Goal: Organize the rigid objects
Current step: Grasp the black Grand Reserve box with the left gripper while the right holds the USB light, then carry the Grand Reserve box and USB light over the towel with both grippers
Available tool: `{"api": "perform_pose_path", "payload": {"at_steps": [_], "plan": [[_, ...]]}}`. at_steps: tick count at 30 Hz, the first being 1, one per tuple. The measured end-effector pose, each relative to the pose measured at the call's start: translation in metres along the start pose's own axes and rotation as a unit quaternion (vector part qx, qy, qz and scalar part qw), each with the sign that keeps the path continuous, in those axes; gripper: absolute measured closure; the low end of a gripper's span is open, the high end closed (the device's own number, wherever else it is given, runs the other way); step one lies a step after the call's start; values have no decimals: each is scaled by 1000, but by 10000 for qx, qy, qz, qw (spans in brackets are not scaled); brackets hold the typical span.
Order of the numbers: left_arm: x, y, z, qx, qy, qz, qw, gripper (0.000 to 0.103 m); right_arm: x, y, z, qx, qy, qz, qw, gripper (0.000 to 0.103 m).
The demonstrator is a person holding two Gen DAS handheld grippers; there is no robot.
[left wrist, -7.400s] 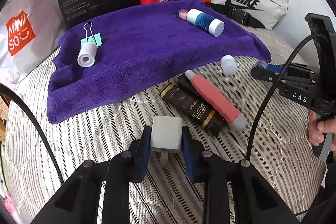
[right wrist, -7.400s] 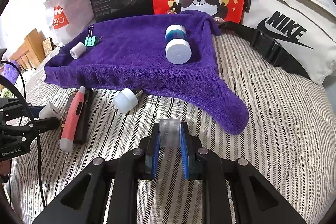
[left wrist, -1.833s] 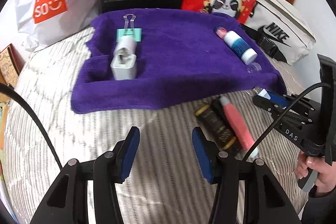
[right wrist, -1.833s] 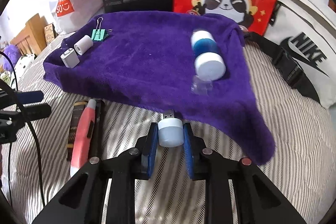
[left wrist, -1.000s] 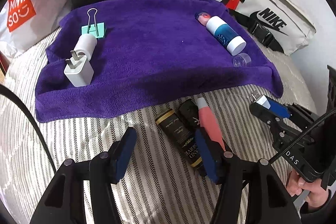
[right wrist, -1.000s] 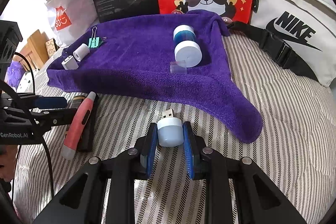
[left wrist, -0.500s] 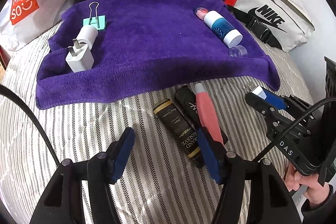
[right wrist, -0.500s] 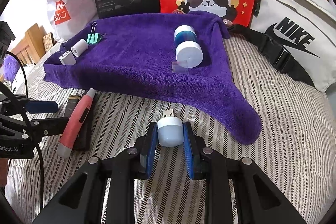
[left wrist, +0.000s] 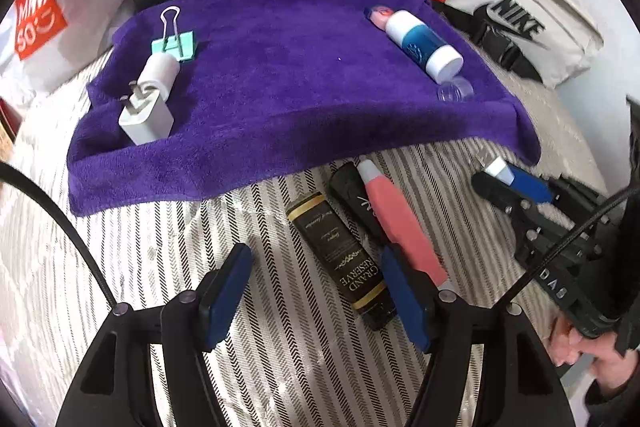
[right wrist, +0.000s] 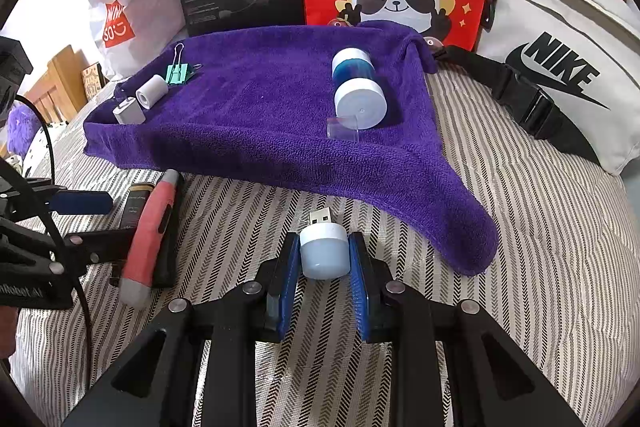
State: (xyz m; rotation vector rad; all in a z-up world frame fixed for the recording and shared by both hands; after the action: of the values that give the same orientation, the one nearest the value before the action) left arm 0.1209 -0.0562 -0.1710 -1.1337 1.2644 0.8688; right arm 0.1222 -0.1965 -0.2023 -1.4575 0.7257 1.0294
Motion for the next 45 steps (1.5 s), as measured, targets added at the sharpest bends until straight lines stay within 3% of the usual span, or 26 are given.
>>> {"api": "perform_pose_path", "payload": {"at_steps": [4, 7, 12, 18, 21, 23, 24, 45], "plan": [[0, 4, -1, 144, -99, 9, 9998, 36, 0, 1, -2, 37, -68, -6, 10000, 78], [-1, 14, 1, 264, -383, 92, 9989, 36, 0, 1, -2, 52, -95, -8, 9999, 78], [-4, 23, 10, 103, -263, -54, 9996, 38, 0, 0, -2, 54, -99, -8, 9999, 78], [-5, 21, 5, 267, -319, -147, 9990, 45, -1, 1, -3, 75, -152, -9, 9999, 78], [-5, 17, 6, 234, -304, -206, 9991, 53, -1, 1, -4, 84, -171, -10, 9998, 78], [-6, 15, 3, 308, -267, -261, 9988, 76, -1, 1, -3, 85, -174, -11, 9998, 78], [-7, 15, 2, 343, -242, -278, 9987, 81, -1, 1, -3, 80, -166, -10, 9998, 78], [-8, 19, 2, 472, -210, -530, 9973, 80, -2, 0, -3, 57, -114, -8, 9999, 78]]}}
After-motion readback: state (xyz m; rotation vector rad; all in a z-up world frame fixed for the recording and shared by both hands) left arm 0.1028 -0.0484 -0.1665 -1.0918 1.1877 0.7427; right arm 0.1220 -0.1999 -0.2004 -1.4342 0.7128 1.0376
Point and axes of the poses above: each gripper's, at about its wrist camera, not at the fingertips, and x roughly the way its jaws point, z to its left, y to its underside, the point moved 5 cm from there along x, roughly the way its jaws point, and after that the axes turned 13 degrees about z, right-handed, at the moved point
